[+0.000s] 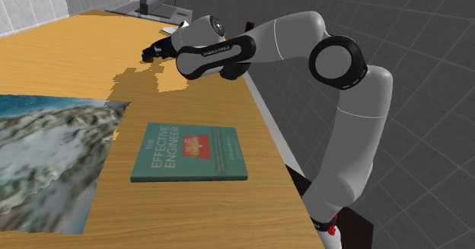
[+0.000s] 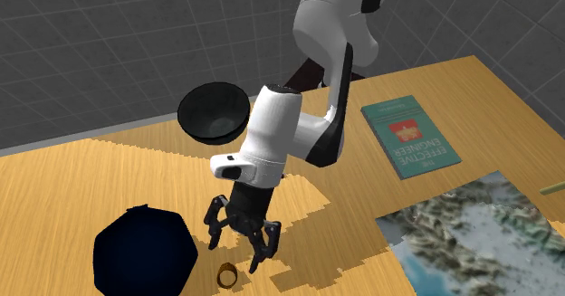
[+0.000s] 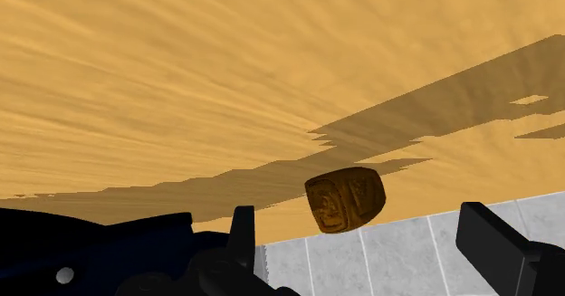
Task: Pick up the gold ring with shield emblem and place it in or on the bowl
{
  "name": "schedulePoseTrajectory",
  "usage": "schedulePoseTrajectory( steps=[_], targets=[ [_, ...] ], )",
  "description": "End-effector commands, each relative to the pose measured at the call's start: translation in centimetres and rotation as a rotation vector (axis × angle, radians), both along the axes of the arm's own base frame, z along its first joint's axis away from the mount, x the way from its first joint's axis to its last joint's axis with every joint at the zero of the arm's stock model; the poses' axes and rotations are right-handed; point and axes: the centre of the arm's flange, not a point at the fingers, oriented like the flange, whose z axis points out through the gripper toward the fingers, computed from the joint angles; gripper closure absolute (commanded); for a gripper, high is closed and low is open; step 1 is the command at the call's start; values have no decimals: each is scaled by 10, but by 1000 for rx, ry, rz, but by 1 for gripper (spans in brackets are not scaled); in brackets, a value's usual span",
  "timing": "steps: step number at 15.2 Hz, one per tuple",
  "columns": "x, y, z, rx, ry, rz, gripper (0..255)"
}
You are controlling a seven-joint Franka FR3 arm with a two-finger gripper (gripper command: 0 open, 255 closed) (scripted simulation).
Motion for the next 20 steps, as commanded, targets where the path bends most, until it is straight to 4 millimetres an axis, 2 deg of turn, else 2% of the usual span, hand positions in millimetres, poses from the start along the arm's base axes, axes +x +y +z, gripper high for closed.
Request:
schedulePoseTrajectory(
  steps=[1, 4, 12, 13, 20],
  targets=[
    [9, 3, -7, 1, -4, 0, 0],
    [20, 6, -15, 1, -4, 0, 0],
    [20, 6, -15, 1, -4, 0, 0],
    [20, 6, -15, 1, -3, 0, 255],
    [22, 5, -15, 1, -3, 0, 255]
  ],
)
